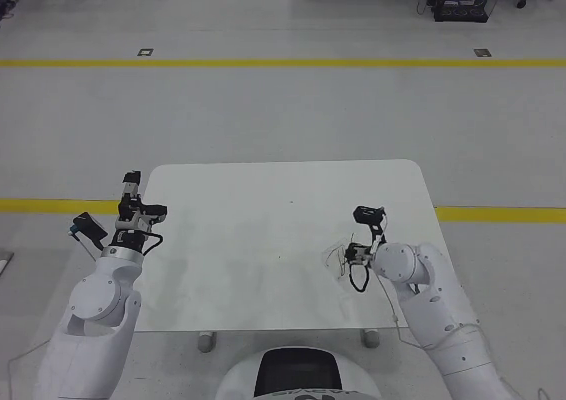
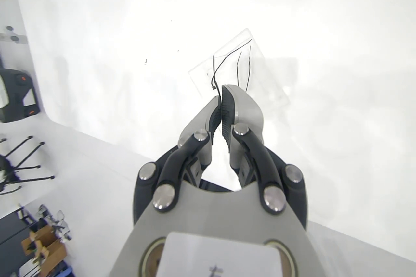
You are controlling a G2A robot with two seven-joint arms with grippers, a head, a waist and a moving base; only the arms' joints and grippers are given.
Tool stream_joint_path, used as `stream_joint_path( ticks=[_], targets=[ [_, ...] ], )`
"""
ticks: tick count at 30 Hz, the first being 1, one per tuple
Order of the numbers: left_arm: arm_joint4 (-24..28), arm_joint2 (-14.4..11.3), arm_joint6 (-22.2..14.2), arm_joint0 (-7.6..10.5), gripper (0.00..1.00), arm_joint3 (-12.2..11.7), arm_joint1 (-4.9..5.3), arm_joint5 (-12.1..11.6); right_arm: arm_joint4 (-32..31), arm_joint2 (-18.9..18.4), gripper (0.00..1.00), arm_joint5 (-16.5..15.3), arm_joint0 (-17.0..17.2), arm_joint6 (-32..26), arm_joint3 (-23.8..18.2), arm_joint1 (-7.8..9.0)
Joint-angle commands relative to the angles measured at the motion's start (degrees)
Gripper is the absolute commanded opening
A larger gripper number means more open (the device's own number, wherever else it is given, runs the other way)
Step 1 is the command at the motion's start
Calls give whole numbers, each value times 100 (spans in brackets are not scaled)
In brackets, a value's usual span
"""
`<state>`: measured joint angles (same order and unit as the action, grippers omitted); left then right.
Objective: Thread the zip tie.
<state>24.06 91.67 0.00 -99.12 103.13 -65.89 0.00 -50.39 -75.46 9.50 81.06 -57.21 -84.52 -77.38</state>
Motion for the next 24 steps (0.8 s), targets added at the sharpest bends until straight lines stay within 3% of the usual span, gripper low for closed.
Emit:
stream_joint_path(
  ticks=[1, 9, 16, 20, 24],
  targets=[
    [0, 0, 0, 0, 100, 0, 0, 0, 113, -35, 0, -44, 7, -15, 17, 4],
    [0, 0, 0, 0, 100, 0, 0, 0, 142, -41, 0, -48, 13, 12, 20, 3],
    [0, 0, 0, 0, 100, 0, 0, 0, 1719, -675, 0, -269, -129, -470, 162, 62],
    [0, 0, 0, 0, 100, 0, 0, 0, 2356, -928, 0, 15, -425, -1000, 527, 108],
    [0, 0, 0, 0, 100, 0, 0, 0, 3209, -1110, 0, 246, -746, -1383, 1178, 125]
  ],
)
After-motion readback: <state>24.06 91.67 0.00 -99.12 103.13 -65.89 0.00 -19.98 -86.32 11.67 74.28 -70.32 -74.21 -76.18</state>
